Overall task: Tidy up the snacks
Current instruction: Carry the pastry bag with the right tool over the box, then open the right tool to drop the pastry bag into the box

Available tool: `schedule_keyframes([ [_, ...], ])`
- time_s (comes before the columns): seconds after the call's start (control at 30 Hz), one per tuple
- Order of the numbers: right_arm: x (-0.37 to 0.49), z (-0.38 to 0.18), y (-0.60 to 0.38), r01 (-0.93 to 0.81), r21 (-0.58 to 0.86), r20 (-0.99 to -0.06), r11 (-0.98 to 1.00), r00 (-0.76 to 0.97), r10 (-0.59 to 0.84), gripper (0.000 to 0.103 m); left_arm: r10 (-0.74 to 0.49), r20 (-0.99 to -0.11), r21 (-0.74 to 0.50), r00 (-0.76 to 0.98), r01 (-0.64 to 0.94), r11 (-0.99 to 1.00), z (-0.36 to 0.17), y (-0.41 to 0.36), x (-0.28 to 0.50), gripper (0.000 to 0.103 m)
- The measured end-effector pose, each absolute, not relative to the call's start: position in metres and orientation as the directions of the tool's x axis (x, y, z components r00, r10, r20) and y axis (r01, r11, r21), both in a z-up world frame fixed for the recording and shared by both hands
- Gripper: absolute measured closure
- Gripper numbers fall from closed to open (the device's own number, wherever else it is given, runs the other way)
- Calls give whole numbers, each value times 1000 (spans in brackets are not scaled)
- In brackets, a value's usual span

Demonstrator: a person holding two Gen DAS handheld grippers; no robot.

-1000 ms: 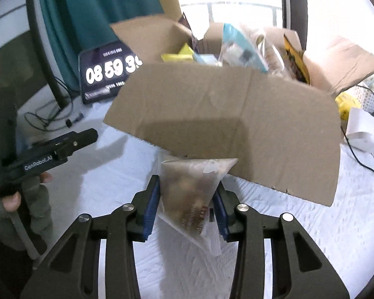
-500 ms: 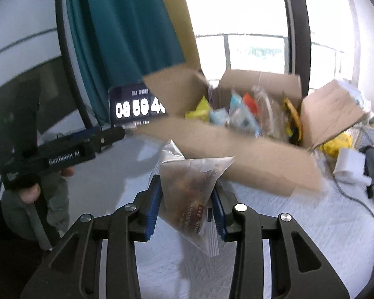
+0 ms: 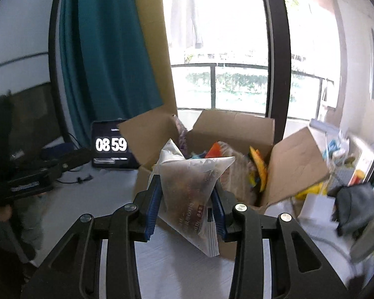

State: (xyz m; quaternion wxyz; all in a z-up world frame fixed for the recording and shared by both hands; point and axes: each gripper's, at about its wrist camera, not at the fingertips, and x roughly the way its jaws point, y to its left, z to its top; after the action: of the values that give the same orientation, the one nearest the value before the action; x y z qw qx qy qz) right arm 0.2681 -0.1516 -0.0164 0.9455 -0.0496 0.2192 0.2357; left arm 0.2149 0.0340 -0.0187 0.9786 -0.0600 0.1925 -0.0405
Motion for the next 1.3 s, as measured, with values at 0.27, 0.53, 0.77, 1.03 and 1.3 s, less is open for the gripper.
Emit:
schedule_keyframes([
  [0.27,309,-10,-144,-462,-50,-427,886,811,399,63,-113,-364,-118,925,75,990,-10,29,236,22],
  [0.53,350,-2,-135,-463,-46,-414,885,815,405,63,-98,-345,-84,933,73,994,1,29,265,22],
  [0.77,372,2,-131,-459,-43,-401,887,822,406,63,-84,-324,-47,942,73,996,4,31,301,22],
  [1.03,411,-14,-129,-427,-17,-433,904,818,379,63,-74,-343,-92,936,45,995,-9,44,337,22],
  [1.3,462,-33,-115,-390,33,-480,920,802,357,62,-24,-347,-84,938,-5,996,-19,56,362,22],
])
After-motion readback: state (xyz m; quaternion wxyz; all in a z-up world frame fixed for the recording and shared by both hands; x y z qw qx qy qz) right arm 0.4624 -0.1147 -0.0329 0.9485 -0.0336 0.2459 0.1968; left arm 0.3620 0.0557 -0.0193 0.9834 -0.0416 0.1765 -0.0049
